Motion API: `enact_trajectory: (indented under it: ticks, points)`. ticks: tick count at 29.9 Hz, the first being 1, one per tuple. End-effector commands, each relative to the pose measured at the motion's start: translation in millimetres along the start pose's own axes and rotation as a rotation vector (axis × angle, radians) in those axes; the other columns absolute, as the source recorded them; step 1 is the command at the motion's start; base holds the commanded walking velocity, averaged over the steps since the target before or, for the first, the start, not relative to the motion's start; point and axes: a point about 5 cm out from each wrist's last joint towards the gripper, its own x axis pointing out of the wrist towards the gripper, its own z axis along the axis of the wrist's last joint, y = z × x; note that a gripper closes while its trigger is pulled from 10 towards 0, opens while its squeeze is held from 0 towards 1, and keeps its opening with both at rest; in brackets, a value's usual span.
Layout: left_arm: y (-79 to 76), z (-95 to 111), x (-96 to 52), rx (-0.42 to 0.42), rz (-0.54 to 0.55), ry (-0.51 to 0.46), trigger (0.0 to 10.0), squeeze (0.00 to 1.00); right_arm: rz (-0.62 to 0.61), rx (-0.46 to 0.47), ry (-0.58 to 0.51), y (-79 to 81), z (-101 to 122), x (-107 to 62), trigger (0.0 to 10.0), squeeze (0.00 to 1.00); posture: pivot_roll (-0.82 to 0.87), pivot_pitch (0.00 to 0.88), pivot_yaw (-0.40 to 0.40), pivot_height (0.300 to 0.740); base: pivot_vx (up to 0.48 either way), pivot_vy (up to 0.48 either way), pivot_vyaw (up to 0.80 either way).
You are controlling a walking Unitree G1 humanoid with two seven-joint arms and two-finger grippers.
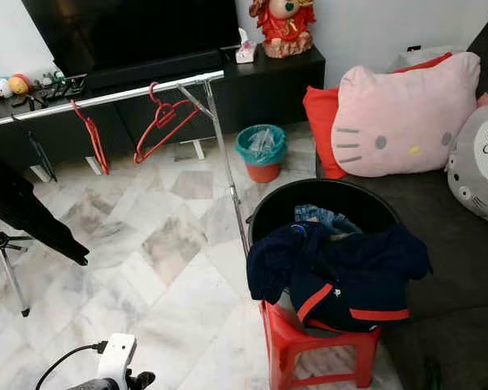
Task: Hang hanger
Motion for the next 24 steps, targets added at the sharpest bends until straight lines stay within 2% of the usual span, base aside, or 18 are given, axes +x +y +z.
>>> enact_trajectory:
  ticks: [1,7,14,20,24]
  points:
    - [4.9,-3,-1.3,-0.017,0.026,0.009,10.0,0.0,0.074,0.008,0.015,4.0,11,1.8,10.0,0.0,-0.26,0.0,0.108,0.74,0.0,0.0,0.0]
    - [7.8,-7,-2.5,-0.062,0.048,0.006,10.0,0.0,0.167,0.021,0.059,1.9,22,4.5,10.0,0.0,-0.26,0.0,0.065,0.74,0.0,0.0,0.0]
    - [11.0,-17,-4.9,-0.099,0.07,0.026,10.0,0.0,0.229,-0.045,0.119,-4.4,28,6.8,10.0,0.0,-0.26,0.0,0.046,0.74,0.0,0.0,0.0]
    - [10.0,-14,-3.9,-0.094,0.074,0.027,10.0,0.0,0.235,-0.148,0.192,-7.1,17,13.4,10.0,0.0,-0.26,0.0,0.06,0.74,0.0,0.0,0.0]
    - [9.6,-11,-3.3,-0.085,0.071,0.019,10.0,0.0,0.268,-0.198,0.192,0.6,13,26.3,10.0,0.0,-0.27,0.0,0.07,0.74,0.0,0.0,0.0]
